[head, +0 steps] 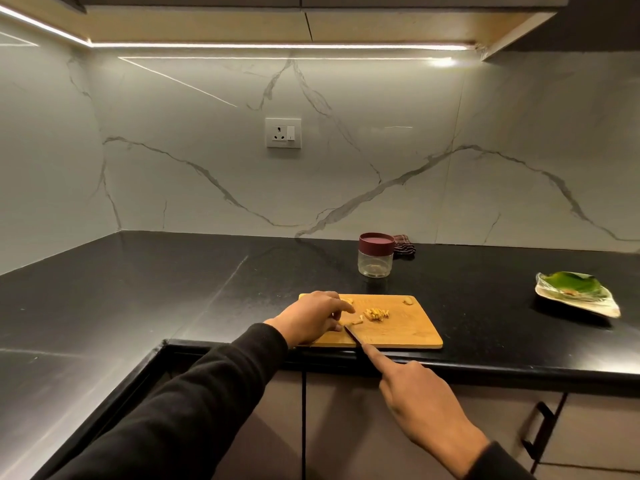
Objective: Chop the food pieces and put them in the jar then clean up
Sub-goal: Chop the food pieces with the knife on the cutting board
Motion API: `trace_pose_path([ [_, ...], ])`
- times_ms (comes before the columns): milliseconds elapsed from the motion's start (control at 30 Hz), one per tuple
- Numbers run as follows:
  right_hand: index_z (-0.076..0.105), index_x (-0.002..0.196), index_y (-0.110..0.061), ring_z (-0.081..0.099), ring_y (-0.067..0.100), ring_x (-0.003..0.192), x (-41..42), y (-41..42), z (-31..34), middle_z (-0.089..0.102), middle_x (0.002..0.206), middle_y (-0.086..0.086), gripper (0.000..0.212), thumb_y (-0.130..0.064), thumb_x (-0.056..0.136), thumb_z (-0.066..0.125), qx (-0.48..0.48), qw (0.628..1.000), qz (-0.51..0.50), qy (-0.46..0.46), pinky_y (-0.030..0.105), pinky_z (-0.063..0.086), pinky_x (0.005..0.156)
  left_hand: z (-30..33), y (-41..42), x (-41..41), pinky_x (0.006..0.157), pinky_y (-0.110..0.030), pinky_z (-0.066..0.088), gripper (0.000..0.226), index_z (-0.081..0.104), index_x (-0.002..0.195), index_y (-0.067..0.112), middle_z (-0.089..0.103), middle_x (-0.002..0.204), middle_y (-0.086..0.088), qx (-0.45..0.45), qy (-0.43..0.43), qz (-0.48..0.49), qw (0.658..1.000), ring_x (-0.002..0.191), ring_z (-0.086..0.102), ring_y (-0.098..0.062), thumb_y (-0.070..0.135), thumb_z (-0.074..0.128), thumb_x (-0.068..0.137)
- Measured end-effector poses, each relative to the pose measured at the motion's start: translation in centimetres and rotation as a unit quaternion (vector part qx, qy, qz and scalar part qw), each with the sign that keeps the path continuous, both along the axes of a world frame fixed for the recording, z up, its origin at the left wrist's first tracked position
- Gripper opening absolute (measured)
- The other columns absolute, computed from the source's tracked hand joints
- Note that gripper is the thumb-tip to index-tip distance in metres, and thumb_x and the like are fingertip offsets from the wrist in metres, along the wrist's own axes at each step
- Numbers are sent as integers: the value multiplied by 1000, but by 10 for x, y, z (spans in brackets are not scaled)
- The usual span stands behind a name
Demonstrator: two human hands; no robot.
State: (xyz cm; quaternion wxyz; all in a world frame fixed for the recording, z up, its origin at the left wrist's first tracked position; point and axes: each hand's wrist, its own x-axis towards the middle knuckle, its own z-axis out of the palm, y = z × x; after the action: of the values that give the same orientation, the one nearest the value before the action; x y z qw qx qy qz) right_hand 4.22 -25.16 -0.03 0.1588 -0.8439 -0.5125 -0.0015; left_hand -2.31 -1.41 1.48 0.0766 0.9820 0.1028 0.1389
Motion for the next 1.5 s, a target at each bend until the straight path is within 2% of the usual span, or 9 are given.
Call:
trace_pose_path([
  [100,5,157,-50,52,11,75,2,0,-1,56,89,-5,58,-33,108,31,13,1000,-2,14,29,44,71,-4,-1,-8,89,-27,54,21,67,112,23,66,106,7,-9,-59,5,998,94,61,-8,19,71,92],
  [233,8,158,-45,50,11,70,7,1,-2,55,84,-5,57,-33,108,31,22,999,-13,23,28,41,66,-13,-3,-16,88,-17,51,9,76,100,18,69,106,6,12,-120,-10,993,95,64,-8,20,69,93],
  [333,10,159,-44,52,10,69,6,2,-1,55,82,-5,56,-33,108,32,38,999,-7,35,25,41,64,-19,-4,-18,85,-12,50,9,76,98,20,70,102,7,9,-150,-12,989,90,64,-5,21,69,94],
  [567,14,158,-43,55,9,64,1,17,5,58,76,-8,55,-33,109,34,44,996,27,73,21,37,53,-15,-5,-17,87,-17,54,10,77,98,18,71,103,6,8,-151,-18,988,91,66,-6,19,70,93],
  [733,15,158,-42,58,10,70,-1,29,6,59,81,-8,55,-33,108,36,43,995,31,79,22,47,60,-13,-3,-14,86,-21,55,9,78,98,18,72,103,6,9,-143,-14,990,91,67,-6,20,71,92],
  [933,16,159,-40,52,5,69,1,37,5,54,81,-11,55,-33,108,37,41,996,38,68,17,36,57,-13,-3,-15,86,-23,55,9,77,98,20,71,103,7,13,-137,-10,990,91,66,-6,20,72,91],
  [1233,16,159,-40,55,7,73,1,40,3,58,86,-8,56,-33,108,37,35,997,31,55,22,44,65,-13,-4,-15,88,-22,55,9,77,99,20,71,104,7,17,-138,4,990,93,66,-6,21,71,91],
  [1367,13,159,-40,51,6,70,0,33,-1,55,86,-7,57,-35,107,35,33,998,24,52,22,37,60,-15,-4,-15,86,-22,55,9,77,98,20,72,101,7,15,-145,12,989,90,65,-6,22,72,91],
  [1500,13,159,-40,53,8,75,-3,21,0,57,91,-8,56,-36,107,35,25,999,26,34,23,39,64,-15,-3,-15,88,-22,55,10,76,100,21,72,102,7,17,-140,18,990,92,66,-7,23,72,91],
])
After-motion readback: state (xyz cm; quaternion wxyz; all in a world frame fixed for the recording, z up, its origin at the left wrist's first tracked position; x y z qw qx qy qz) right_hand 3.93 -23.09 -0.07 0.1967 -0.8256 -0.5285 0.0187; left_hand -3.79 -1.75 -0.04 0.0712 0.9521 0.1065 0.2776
